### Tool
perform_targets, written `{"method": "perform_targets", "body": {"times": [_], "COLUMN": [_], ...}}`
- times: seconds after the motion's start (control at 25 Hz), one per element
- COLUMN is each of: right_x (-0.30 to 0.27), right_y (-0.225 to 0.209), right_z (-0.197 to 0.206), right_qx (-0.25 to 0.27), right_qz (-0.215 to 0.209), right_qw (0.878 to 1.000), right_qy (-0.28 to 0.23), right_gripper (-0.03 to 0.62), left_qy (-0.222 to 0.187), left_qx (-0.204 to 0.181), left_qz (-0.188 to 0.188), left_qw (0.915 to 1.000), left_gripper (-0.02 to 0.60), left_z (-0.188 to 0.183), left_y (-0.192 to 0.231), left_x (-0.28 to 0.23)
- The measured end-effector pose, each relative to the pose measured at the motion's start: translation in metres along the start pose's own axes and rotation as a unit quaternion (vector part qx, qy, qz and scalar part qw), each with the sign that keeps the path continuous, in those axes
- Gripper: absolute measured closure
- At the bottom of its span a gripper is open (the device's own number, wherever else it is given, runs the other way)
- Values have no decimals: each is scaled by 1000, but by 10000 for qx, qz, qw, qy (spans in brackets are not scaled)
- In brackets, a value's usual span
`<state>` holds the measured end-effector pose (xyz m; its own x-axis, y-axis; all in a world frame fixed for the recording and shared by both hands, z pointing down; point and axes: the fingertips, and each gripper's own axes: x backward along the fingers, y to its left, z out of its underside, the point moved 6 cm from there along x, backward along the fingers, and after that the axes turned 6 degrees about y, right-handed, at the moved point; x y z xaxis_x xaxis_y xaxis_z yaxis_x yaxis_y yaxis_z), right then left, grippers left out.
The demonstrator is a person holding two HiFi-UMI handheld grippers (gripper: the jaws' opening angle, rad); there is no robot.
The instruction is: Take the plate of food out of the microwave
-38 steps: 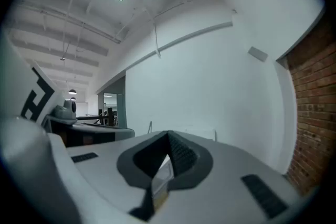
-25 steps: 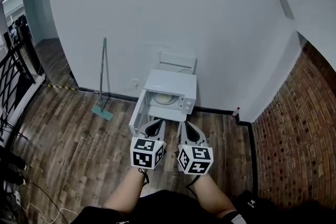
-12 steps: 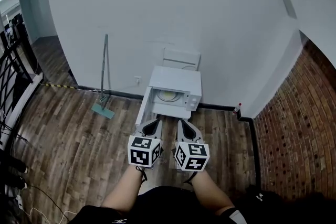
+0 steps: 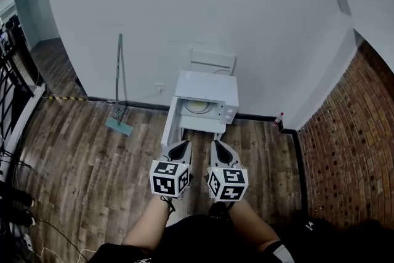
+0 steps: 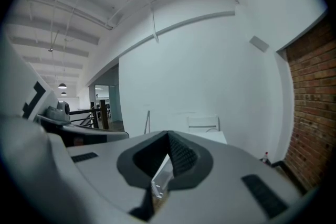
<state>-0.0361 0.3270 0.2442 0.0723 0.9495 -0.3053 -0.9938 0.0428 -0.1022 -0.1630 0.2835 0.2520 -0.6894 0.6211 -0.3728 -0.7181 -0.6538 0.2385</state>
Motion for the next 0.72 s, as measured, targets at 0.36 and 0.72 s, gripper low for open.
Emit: {"method": "perform_targets", "body": {"times": [0.36, 0.72], "right_x": [-63, -138], "right_y": [-41, -114], "right_z": [-10, -42], "right_qx": [-52, -19], "right_qz": [-243, -625], "right_qw": [9997, 9980], "right_qy": [43, 70], "right_gripper": [588, 588], "left_qy": [127, 162], "left_qx": [247, 220], "left_qz": [-275, -700], "left_qw": [9992, 9972], "left_gripper": [583, 583], "left_z": [-18, -56], "left_y": [21, 18], "left_x": [-59, -152]}}
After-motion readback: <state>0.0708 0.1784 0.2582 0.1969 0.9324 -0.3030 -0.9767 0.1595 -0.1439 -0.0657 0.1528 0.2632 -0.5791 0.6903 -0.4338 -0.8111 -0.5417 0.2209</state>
